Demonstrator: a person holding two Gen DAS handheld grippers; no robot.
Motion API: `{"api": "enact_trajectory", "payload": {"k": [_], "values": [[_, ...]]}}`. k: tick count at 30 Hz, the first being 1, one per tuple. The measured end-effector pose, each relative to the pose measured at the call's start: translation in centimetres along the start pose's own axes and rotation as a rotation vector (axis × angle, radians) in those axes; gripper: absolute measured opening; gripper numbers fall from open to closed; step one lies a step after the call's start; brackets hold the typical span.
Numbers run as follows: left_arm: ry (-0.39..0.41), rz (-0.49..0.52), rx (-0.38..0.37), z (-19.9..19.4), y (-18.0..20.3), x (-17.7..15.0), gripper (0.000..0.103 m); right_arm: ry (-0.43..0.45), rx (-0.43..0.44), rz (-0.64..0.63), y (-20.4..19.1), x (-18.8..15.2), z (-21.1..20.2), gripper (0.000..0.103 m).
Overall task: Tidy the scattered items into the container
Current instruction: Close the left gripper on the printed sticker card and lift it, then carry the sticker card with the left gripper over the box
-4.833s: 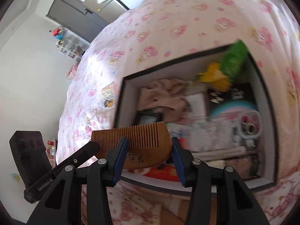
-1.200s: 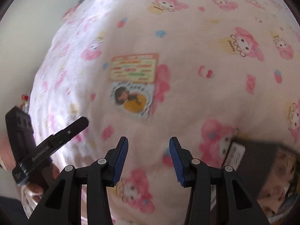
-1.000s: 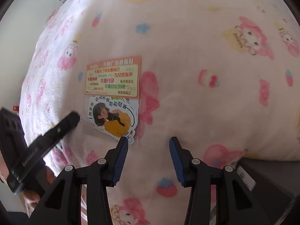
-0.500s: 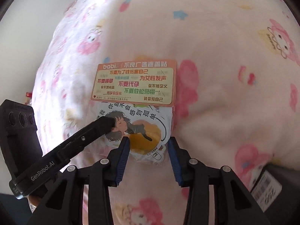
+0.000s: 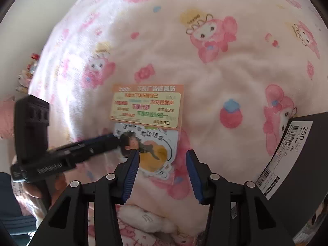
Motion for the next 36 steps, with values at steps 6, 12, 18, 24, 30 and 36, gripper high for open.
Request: {"api": "enact_trajectory", "payload": {"k": [6, 12, 18, 24, 30, 36], "values": [[-0.012, 0.01, -0.028, 1.1, 0.3, 1.7, 0.036, -0.052, 0.072, 0.086, 0.7, 2.0, 2.9, 0.043], [0.004, -0.001, 0.018, 0.3, 1.2, 1.1, 0.017, 0.034, 0.263, 0.069, -0.1, 2.0, 1.6, 0.036], [0.083, 0.089, -0.063, -4.3, 5.6, -1.7, 0.016, 0.144, 0.305, 0.01, -1.0, -1.1, -3.4, 0.032], [0.118, 0.254, -0.036, -6.1, 13.4, -5.4, 0.012, 0.265, 0.312, 0.006, -0.5, -7.0, -8.1, 0.033], [0.092, 0.417, -0.033, -4.5, 21.4, -8.9, 0.012, 0.396, 0.325, 0.078, 2.6, -11.8, -12.2, 0.033], [0.001, 0.53, -0.043, 1.1, 27.8, -12.5, 0.012, 0.486, 0.244, 0.191, 7.8, -17.2, -14.5, 0.034]]}}
Point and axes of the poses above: each gripper's, at about its wrist camera, not at the fingertips, and z roughly the way its jaws point, y to its right, x to its top, the point moved 8 cm from there along z, roughly the way its jaws point, and after that the axes turned 11 degrees about -y, right-handed, at the moved point
